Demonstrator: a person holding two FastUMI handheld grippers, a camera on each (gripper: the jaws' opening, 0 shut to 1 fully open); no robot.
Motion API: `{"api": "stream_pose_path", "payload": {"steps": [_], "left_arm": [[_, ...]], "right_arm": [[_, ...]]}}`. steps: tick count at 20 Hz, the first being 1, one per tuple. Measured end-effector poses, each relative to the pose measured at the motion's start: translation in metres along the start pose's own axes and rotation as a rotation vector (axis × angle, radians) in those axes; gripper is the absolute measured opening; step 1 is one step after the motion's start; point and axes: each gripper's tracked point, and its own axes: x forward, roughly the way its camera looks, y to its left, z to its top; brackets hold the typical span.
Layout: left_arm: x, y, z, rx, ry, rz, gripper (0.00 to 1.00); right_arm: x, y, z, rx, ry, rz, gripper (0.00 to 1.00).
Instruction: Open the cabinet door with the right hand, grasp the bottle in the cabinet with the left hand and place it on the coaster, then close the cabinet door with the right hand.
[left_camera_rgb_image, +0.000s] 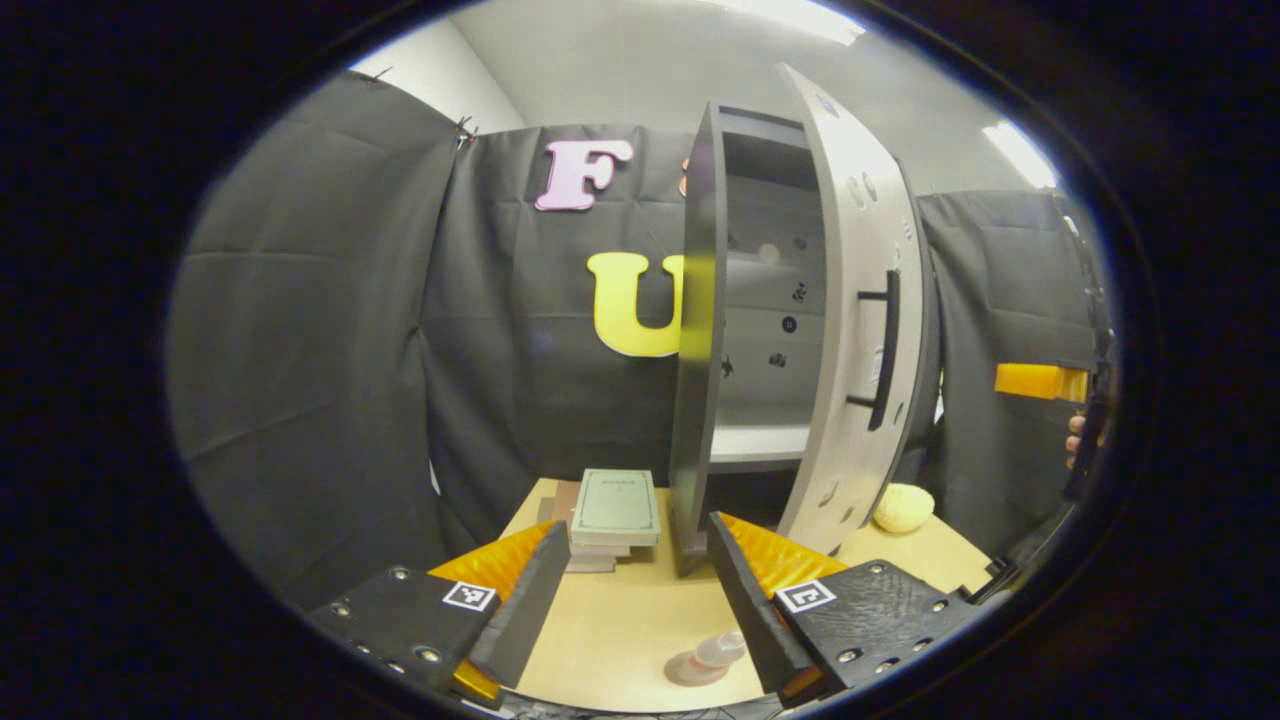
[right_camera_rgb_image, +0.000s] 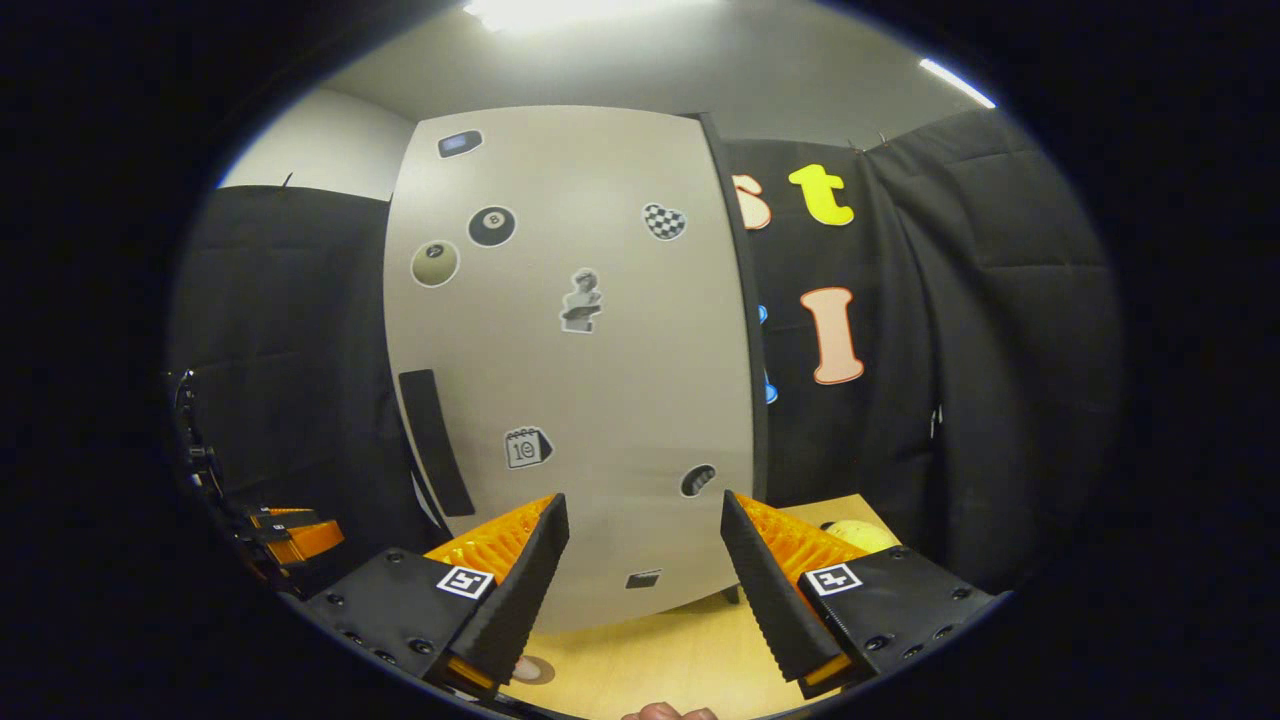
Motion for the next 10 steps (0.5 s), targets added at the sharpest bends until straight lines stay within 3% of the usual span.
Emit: {"api": "stream_pose_path", "payload": {"steps": [5, 10], "left_arm": [[-0.004, -0.041, 0.022, -0.04, -0.051, 0.024, 0.83], [-0.011, -0.067, 0.032, -0.033, -0.068, 0.097, 0.83]], "right_arm": [[-0.015, -0.072, -0.002, -0.012, 0.0, -0.053, 0.97], [-0.021, -0.109, -0.003, 0.0, 0.005, -0.033, 0.97]]}}
